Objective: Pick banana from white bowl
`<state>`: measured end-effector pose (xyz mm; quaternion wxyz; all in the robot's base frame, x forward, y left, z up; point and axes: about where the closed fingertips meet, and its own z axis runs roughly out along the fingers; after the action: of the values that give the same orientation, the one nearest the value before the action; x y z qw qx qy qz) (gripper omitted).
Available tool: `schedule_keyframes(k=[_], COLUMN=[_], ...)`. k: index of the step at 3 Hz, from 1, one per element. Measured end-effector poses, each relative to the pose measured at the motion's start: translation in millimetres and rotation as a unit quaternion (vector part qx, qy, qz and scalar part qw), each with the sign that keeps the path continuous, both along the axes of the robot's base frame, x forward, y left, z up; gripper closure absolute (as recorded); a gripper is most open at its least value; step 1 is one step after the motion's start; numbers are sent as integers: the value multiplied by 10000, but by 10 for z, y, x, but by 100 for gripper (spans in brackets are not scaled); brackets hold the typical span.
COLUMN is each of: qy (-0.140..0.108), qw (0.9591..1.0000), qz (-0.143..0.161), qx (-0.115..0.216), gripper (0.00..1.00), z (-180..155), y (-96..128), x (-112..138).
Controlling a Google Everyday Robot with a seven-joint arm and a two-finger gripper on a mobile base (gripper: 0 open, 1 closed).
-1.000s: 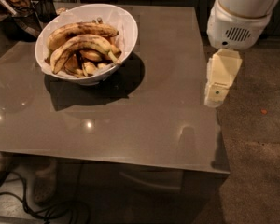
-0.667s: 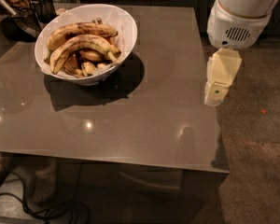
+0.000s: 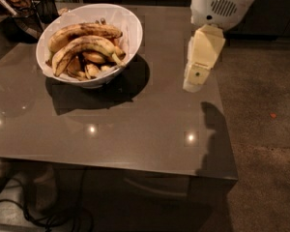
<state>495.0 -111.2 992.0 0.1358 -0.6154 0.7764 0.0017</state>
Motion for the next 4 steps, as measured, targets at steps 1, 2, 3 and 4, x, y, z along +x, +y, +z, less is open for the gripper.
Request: schedule_keyframes(k=[1,2,3,4], qy=[-57,-202,-290,-311], qw=[9998,9992,9984,9973], qz=[142,235,251,352], qx=[119,245,416,565], gripper=[0,0,0,0], z=[193,233,248,363], y=[580,777,838,1126], x=[173,254,316,397])
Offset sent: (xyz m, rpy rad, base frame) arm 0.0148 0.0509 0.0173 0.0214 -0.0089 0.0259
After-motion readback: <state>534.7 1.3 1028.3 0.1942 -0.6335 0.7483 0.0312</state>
